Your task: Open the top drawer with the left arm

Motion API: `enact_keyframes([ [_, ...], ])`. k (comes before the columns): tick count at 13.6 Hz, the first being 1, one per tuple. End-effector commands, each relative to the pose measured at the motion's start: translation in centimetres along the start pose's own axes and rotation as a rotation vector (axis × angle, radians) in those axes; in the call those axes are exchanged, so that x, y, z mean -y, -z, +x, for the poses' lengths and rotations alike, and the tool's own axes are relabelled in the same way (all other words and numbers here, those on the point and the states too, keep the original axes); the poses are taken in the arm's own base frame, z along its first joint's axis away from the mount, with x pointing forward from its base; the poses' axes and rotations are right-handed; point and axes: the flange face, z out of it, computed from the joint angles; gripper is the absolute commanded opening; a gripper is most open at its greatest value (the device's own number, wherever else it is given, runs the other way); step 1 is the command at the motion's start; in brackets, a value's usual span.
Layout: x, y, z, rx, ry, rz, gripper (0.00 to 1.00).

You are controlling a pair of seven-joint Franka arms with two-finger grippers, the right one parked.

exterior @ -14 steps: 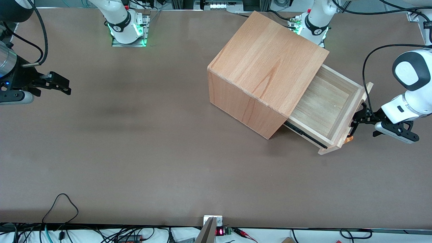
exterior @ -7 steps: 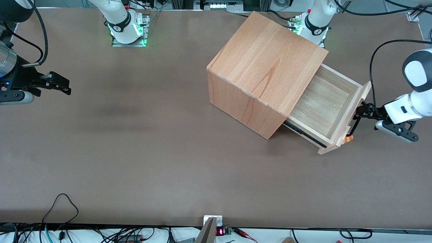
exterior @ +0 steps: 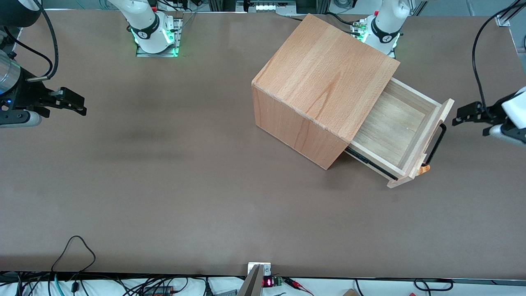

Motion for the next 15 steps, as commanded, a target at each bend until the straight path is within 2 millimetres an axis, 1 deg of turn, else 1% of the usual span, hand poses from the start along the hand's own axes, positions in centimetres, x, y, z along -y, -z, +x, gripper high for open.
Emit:
enact_keyframes([
  [1, -1.9, 2.9, -1.7, 0.012, 0.089, 0.053, 1.0],
  [3, -3.4, 4.2, -2.8, 0.027, 0.168, 0.047, 1.0],
  [5, -4.2, 4.9, -3.4, 0.024, 0.256, 0.078, 1.0],
  [7, -4.4, 5.5, -3.8, 0.01, 0.312, 0.077, 1.0],
  [9, -4.3, 6.1, -4.1, -0.004, 0.312, 0.078, 1.0],
  [15, -4.4, 6.1, -4.0, -0.007, 0.309, 0.081, 1.0],
])
